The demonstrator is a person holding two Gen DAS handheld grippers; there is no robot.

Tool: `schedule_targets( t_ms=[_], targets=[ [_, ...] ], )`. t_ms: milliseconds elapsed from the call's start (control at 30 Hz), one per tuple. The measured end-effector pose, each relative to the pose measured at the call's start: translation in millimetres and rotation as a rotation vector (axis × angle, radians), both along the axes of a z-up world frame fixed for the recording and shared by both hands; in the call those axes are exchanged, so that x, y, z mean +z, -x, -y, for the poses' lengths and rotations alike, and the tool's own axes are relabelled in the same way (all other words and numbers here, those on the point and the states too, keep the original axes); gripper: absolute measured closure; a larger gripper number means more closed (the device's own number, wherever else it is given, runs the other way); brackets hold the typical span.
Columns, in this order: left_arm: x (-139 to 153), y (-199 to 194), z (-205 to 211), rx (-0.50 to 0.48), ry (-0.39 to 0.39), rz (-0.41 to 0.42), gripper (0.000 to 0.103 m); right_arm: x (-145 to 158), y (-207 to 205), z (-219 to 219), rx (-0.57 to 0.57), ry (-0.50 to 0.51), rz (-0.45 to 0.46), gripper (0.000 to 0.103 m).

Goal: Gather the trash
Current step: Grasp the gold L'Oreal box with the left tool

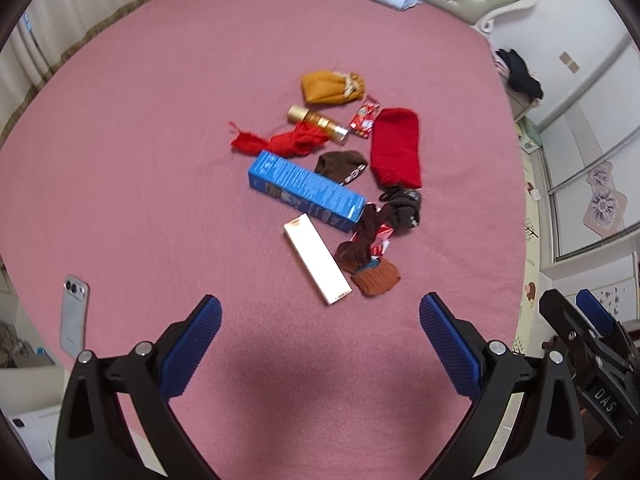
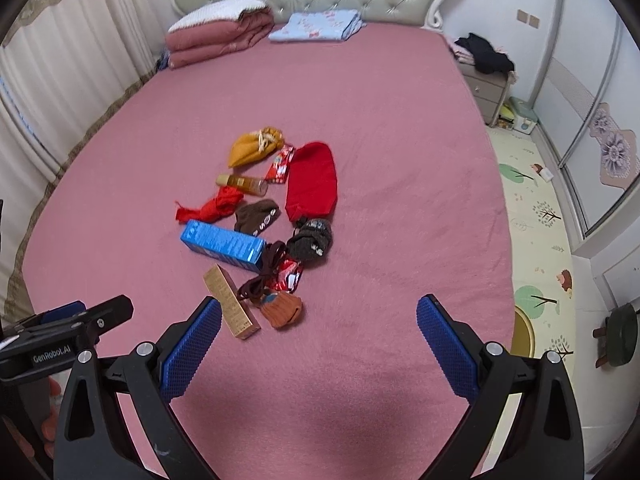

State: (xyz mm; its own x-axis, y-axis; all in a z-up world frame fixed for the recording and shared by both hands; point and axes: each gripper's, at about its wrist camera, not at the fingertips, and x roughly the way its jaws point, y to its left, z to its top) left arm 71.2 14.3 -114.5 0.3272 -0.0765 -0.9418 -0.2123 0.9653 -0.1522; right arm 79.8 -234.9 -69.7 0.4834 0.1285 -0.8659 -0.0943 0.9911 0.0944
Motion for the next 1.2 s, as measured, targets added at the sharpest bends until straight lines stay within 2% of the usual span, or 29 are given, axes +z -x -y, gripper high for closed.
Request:
schedule_targets(
  t_ms=[233,433,733,833,900,1133,1200],
  targets=[
    [-50.5,-26.7,-7.7,0.066,0.028,-0.107,0.004,-30.4,-33.6,-7.4,0.087,-0.006,-0.034,0.008],
    [-105.8,-52.2,-11.5,0.134,0.064,-0.197,0.004,-54.6,-61.0,-13.6,0.179,-0.003,-0.036,0.009],
    [-165.8,-86.2,-16.2,0.212,0.122,-0.266,0.004,-93.6,-92.6,-26.4,0.277,0.027,-0.059,0.009],
    [-183.2,-95.4,-16.6,0.233,0.102,-0.286,0.005,-102.7,-102.4,-30.8,0.297,0.036,-0.061,0.009],
    [-198.6,-102.6,-16.9,0.242,0.139,-0.299,0.009,-106.8,-108.5,-33.1,0.309,0.036,-0.065,0.009],
    [-242.0,-116.4,-24.7,0.325,0.149,-0.4,0.026,-118.3,-124.1,-48.4,0.379,0.041,-0.071,0.01],
    [-246.5,-115.5,-28.3,0.341,0.146,-0.415,0.04,-122.6,-127.2,-55.3,0.405,0.043,-0.074,0.01]
  ],
)
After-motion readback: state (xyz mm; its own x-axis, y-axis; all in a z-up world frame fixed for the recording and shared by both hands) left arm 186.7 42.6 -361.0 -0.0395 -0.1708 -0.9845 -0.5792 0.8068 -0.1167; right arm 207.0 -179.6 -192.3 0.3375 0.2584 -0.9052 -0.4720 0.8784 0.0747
